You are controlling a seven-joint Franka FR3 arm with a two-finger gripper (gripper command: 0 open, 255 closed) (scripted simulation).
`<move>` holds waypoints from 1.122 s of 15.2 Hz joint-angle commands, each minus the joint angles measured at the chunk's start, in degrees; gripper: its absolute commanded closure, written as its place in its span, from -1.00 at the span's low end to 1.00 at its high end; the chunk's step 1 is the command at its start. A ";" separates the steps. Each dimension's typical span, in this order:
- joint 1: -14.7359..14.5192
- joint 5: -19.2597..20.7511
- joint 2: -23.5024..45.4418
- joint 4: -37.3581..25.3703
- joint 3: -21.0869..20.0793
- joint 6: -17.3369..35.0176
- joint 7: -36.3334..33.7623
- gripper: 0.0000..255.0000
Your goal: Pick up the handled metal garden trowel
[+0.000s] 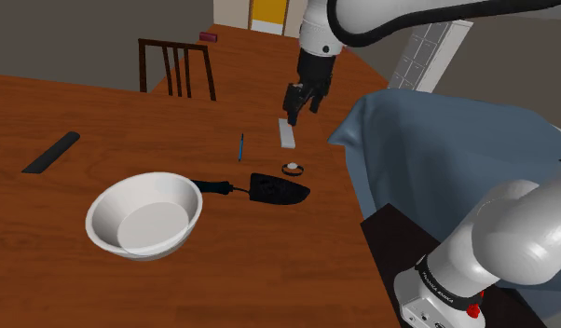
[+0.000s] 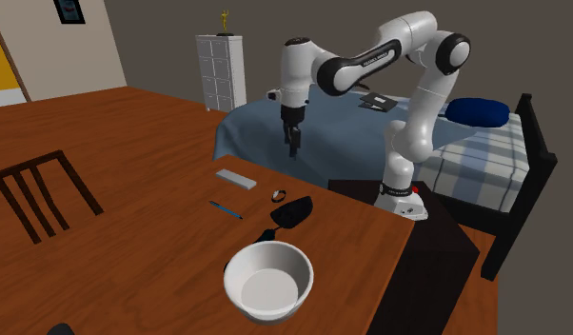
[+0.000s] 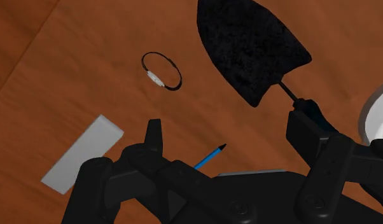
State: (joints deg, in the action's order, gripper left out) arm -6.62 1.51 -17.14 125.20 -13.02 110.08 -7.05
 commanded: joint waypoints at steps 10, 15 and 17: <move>-4.21 8.57 21.20 -9.04 -6.61 6.04 -3.33 -1.00; -7.35 13.78 31.26 -14.75 -8.06 6.82 -5.05 -1.00; -8.87 15.83 35.28 -17.28 -8.33 6.83 -5.57 -1.00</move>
State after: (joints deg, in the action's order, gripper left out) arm -14.77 16.38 16.52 108.41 -21.11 116.56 -12.29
